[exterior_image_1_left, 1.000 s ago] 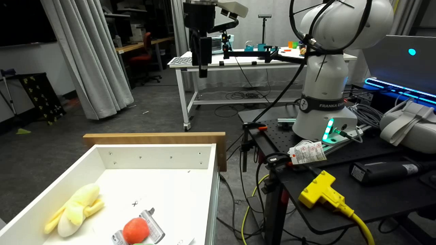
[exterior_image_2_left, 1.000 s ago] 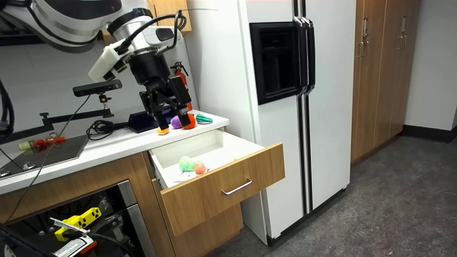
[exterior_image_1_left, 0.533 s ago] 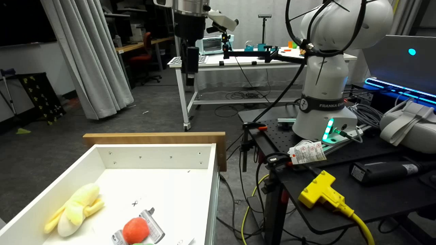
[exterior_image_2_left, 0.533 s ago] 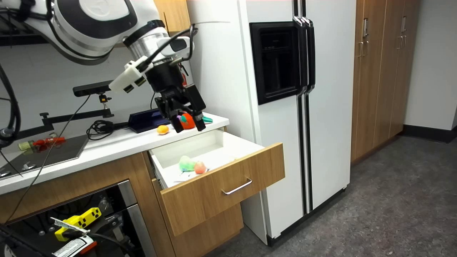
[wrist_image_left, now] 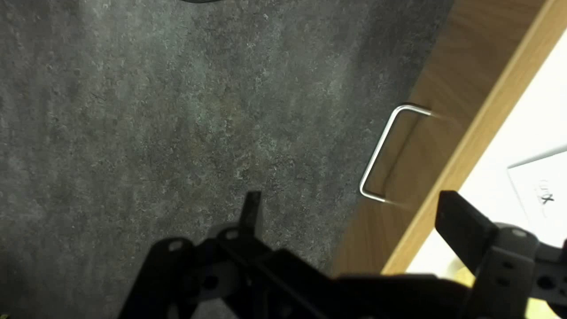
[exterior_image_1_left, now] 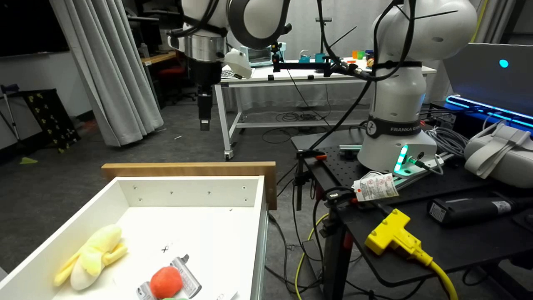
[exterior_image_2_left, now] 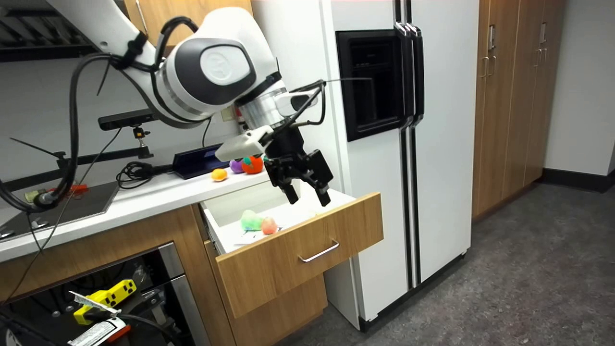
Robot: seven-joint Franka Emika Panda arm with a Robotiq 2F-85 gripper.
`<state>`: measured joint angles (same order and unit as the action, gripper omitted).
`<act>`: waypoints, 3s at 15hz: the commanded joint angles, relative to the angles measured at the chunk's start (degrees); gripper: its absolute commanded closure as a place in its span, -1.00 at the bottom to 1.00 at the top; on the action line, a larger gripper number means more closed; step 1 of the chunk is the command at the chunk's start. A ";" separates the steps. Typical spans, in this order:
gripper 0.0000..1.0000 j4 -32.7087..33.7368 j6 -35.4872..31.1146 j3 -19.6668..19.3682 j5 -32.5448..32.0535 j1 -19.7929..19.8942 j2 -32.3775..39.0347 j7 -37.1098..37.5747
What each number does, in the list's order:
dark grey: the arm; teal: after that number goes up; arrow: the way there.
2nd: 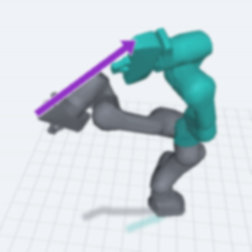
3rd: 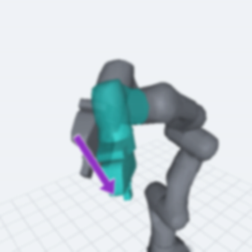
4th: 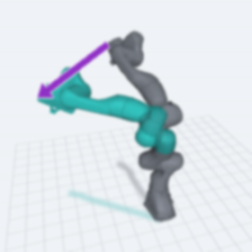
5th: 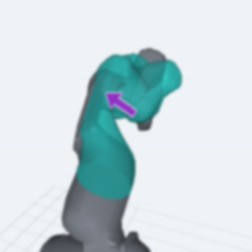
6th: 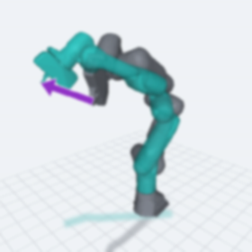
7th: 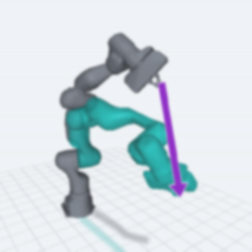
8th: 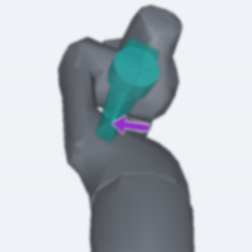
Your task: Push the drawer closed
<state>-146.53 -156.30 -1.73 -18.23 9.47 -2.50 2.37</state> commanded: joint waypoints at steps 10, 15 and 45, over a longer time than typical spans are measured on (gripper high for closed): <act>-1.00 10.39 -0.25 -4.29 -4.69 -2.80 10.93 2.55; -1.00 12.21 -3.95 -2.53 3.36 -1.83 16.19 -3.47; 1.00 33.14 -5.04 28.23 34.90 16.50 40.32 -31.85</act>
<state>-116.72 -163.37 22.23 14.56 24.37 34.72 -25.13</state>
